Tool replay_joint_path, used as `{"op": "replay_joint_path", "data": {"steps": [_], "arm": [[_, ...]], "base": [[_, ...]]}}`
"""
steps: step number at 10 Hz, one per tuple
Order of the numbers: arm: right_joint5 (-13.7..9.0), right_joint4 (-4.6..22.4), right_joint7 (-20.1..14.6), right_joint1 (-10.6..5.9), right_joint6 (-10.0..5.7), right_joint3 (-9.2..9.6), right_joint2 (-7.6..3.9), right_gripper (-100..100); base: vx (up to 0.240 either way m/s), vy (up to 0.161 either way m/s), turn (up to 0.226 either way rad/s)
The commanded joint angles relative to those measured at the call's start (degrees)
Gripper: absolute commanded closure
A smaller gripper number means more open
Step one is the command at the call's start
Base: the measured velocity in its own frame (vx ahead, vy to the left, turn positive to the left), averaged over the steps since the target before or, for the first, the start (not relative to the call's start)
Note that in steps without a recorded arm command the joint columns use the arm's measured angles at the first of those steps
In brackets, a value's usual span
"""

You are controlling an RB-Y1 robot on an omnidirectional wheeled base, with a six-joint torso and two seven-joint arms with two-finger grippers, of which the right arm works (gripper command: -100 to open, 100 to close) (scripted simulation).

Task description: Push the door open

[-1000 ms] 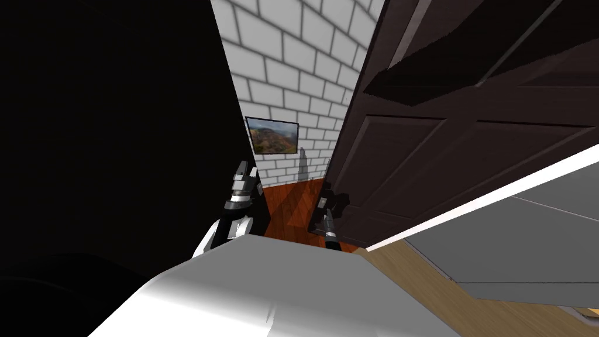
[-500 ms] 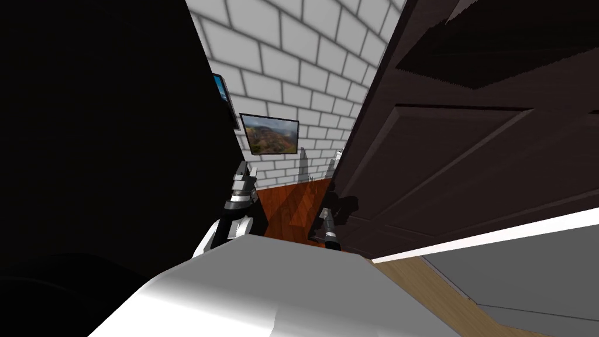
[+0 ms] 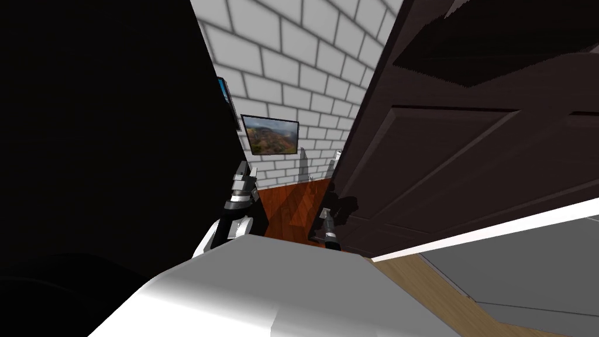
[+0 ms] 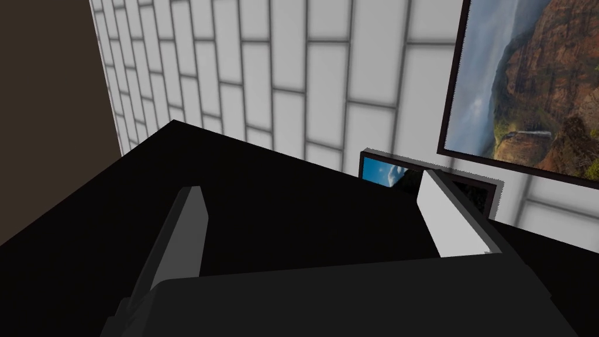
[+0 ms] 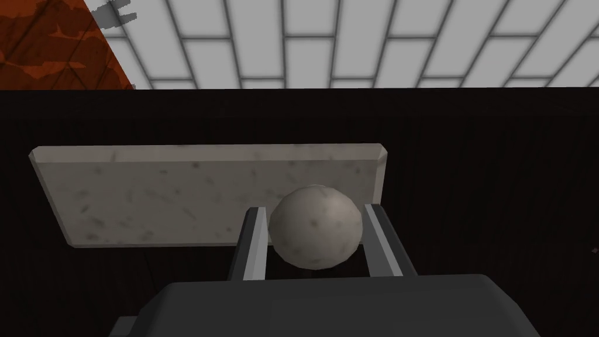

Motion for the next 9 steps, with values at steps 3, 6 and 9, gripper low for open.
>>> {"op": "replay_joint_path", "data": {"steps": [3, 6, 9], "arm": [[-0.5, 0.1, 0.3, -0.12, 0.11, -1.01, -0.88, 100], [-1.3, 0.1, 0.7, -0.35, 0.26, -2.70, -1.86, 100], [-1.6, 0.2, 1.0, -0.47, 0.33, -3.50, -2.17, 100]], "base": [[0.092, 0.020, -0.030], [0.232, -0.009, -0.058], [0.164, 0.008, -0.026]]}}
